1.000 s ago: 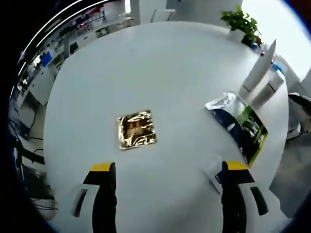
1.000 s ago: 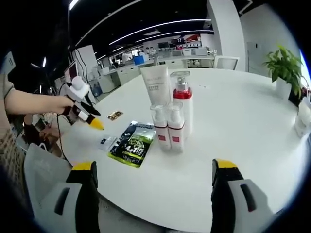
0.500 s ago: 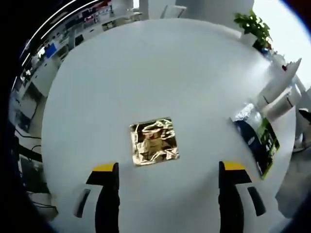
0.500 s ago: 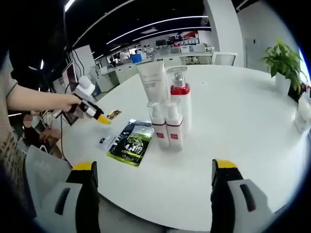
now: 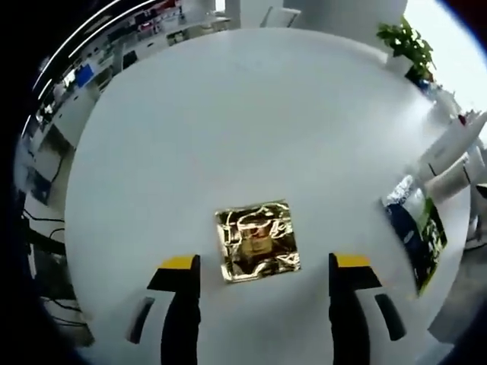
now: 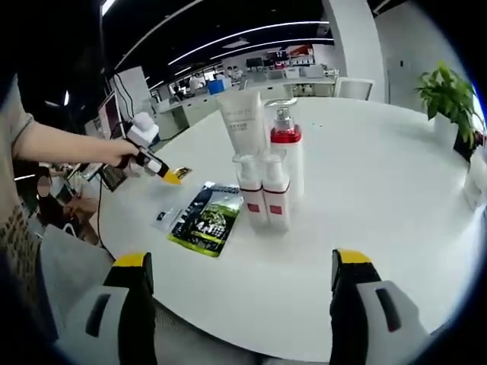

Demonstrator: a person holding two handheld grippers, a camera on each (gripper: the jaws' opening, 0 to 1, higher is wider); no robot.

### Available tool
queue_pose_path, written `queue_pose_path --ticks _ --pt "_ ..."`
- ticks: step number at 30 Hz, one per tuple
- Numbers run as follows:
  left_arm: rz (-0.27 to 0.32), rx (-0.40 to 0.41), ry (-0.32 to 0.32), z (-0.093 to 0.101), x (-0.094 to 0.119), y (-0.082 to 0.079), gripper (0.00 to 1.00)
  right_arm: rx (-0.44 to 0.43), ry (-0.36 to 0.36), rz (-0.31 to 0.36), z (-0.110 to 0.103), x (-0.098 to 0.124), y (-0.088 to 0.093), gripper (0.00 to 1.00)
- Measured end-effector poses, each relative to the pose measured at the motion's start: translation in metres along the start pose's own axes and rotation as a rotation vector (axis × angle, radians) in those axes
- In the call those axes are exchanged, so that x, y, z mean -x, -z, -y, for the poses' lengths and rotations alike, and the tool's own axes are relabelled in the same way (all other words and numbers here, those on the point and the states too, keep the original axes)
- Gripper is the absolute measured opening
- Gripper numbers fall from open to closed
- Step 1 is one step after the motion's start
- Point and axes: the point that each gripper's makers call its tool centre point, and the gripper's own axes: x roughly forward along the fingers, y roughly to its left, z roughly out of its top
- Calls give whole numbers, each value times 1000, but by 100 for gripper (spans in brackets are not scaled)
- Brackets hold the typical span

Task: Arrange the skincare products in the storage area until every visible bottle or jar stands upright without overlapping.

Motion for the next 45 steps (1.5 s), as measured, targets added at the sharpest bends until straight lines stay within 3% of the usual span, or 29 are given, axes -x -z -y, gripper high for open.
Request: queue_pose_path --ticks 7,13,22,27,36,41,45 --pt "-1 -26 -25 -5 -1 0 56 1 2 -1 1 0 0 97" --pt "12 -40 -16 -4 0 -1 38 7 -16 -7 -2 -1 1 97" --pt "25 -37 11 7 10 0 35 8 -31 -10 -5 -3 1 97" --pt "57 -34 17 15 29 3 35 36 -62 -21 -14 -5 2 98" --pt "129 -41 27 37 76 23 36 30 -84 -12 -16 -3 2 97" --pt "187 -22 30 50 102 34 36 61 -124 -14 -31 -5 -1 96" --pt "196 -28 15 53 111 48 36 76 -151 0 -43 -6 -5 96"
